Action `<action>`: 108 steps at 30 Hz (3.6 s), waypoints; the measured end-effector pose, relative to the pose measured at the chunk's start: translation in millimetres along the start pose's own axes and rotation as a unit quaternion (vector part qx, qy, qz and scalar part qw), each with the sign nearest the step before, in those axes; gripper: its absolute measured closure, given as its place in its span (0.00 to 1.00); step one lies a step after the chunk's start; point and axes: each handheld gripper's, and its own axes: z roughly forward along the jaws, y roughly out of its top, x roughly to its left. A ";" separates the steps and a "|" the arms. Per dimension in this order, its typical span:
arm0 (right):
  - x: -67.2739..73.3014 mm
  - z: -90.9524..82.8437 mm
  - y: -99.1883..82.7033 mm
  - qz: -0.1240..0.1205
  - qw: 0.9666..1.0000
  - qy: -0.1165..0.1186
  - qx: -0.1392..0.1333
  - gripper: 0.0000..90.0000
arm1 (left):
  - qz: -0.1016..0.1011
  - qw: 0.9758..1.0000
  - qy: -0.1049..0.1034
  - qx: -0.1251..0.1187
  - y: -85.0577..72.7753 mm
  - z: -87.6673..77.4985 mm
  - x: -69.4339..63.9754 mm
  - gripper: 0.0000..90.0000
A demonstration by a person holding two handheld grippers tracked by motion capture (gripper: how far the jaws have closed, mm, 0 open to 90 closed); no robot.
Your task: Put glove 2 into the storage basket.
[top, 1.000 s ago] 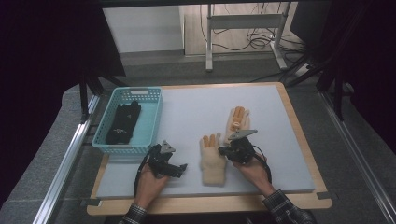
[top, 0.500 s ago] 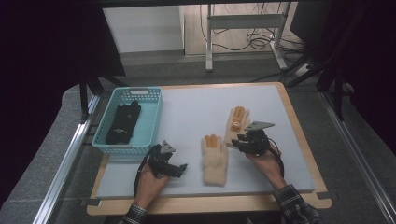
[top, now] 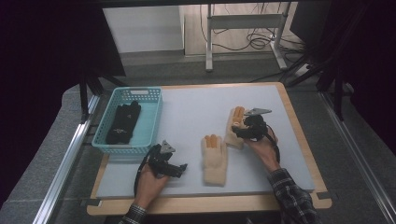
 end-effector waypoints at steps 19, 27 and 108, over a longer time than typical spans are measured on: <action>-5.9 19.8 6.8 -0.028 0.999 -0.027 -0.002 0.66 | 0.000 1.000 0.000 0.000 0.0 0.0 0.0 0.01; -15.7 -1.6 13.3 -0.021 0.999 -0.014 -0.020 0.66 | 0.000 1.000 0.000 0.000 0.0 0.0 0.0 0.01; 65.3 -9.4 -31.1 -0.030 0.988 0.142 0.046 0.86 | 0.000 1.000 0.000 0.000 -0.1 0.0 0.0 0.01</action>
